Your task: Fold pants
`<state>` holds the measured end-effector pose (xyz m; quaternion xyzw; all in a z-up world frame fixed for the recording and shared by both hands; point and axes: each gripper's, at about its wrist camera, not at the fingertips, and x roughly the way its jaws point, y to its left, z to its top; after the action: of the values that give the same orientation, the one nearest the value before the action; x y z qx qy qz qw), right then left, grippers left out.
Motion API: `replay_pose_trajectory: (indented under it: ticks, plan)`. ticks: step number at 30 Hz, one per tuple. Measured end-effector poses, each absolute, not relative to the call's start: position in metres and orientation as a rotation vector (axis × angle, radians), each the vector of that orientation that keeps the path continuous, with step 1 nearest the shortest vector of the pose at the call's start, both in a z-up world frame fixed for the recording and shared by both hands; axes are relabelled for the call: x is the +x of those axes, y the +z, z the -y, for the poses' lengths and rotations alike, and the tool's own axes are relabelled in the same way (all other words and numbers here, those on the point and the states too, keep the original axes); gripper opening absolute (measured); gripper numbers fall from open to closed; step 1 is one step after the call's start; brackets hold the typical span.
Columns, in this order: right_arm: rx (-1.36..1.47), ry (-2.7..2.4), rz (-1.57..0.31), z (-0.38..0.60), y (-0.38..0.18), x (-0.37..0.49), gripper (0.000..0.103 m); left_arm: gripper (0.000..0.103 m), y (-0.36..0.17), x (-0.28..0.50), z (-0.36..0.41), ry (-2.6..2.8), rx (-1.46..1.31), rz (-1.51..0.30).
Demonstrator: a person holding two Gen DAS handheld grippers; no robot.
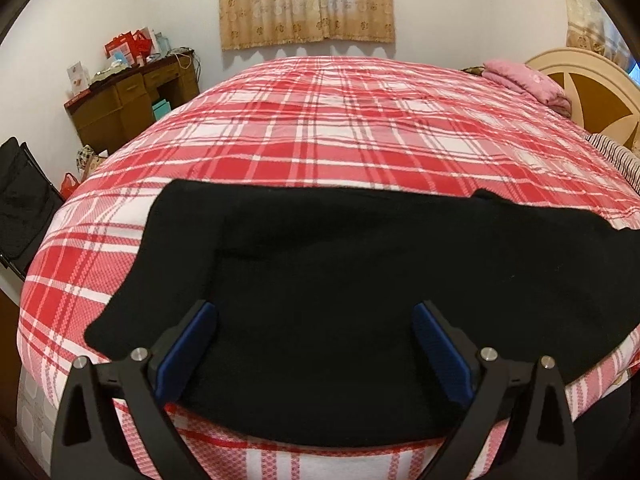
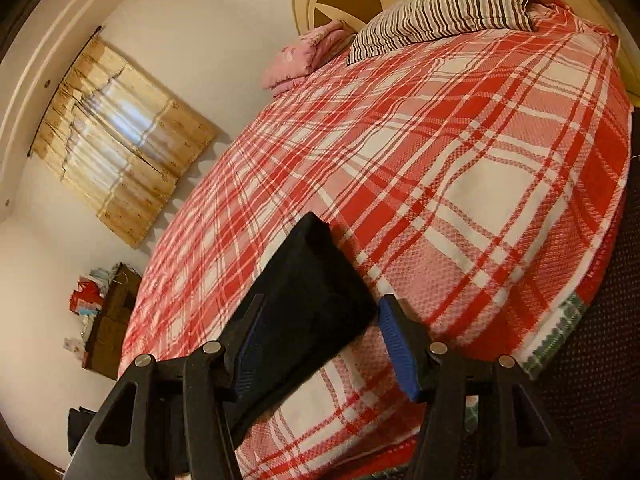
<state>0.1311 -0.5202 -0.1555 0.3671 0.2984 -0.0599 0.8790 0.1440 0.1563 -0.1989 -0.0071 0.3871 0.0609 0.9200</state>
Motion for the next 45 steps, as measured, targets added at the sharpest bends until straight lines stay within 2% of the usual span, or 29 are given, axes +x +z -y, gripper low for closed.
replay_pose_trajectory:
  ticks: [5,7,8,9,10,29,45]
  plan:
    - [0.773,-0.108,-0.585,0.521,-0.162,0.13,0.053,0.103,-0.198,0.143,-0.154,0.118,-0.007,-0.797]
    - [0.783,-0.102,-0.574,0.523,-0.164,0.13,0.047,0.103,-0.197,0.143,-0.157,0.116,-0.023,-0.796]
    - [0.782,-0.109,-0.572,0.524,-0.165,0.129,0.036,0.103,-0.197,0.142,-0.158,0.117,-0.026,-0.795]
    - [0.775,-0.112,-0.574,0.523,-0.166,0.127,0.02,0.103,-0.197,0.142,-0.157,0.117,-0.023,-0.796]
    - [0.762,-0.101,-0.571,0.521,-0.165,0.127,0.016,0.103,-0.197,0.143,-0.157,0.117,-0.021,-0.797]
    - [0.515,0.067,-0.433,0.445,-0.093,0.131,0.013,0.103,-0.183,0.139,-0.139,0.051,-0.027,-0.789]
    - [0.338,0.328,-0.483,0.331,-0.075,0.164,0.013,0.103,-0.18,0.139,-0.128,0.016,-0.02,-0.789]
